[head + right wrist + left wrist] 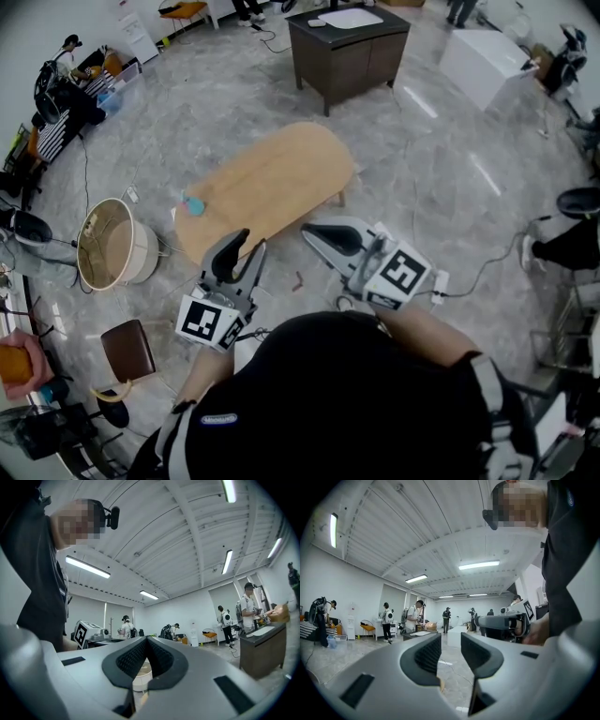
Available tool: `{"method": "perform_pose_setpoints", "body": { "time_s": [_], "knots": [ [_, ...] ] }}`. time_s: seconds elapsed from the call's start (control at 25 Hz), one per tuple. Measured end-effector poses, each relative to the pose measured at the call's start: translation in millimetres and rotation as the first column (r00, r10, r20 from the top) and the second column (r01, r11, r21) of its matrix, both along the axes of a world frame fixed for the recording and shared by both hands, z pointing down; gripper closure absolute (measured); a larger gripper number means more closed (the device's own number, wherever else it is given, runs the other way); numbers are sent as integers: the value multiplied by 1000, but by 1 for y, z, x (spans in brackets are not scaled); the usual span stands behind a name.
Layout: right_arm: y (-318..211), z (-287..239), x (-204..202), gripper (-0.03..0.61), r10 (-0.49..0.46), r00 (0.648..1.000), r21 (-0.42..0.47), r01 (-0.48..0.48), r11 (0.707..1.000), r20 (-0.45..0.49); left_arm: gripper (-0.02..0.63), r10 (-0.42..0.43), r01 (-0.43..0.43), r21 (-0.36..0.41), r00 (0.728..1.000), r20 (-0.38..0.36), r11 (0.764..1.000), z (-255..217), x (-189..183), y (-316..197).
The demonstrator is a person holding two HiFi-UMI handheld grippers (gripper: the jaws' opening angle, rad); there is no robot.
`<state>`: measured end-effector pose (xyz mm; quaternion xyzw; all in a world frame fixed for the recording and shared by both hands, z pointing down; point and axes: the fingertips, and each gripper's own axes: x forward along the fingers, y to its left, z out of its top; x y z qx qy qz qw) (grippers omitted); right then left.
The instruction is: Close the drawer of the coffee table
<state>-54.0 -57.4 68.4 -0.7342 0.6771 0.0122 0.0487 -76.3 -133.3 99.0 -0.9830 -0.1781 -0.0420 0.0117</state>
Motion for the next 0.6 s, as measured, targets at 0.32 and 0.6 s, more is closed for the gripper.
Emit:
{"method": "perform_pose_setpoints", "body": {
  "time_s": [0.32,0.6],
  "knots": [
    [4,3,3,569,11,1000,-1,-11,1000,2,485,-18,18,-12,1000,5,1000,2,-1,-1],
    [3,5,4,569,3,1000,-4,-3,1000,-13,485,-22,22,-23,1000,15,999,6,0,0]
  ]
}}
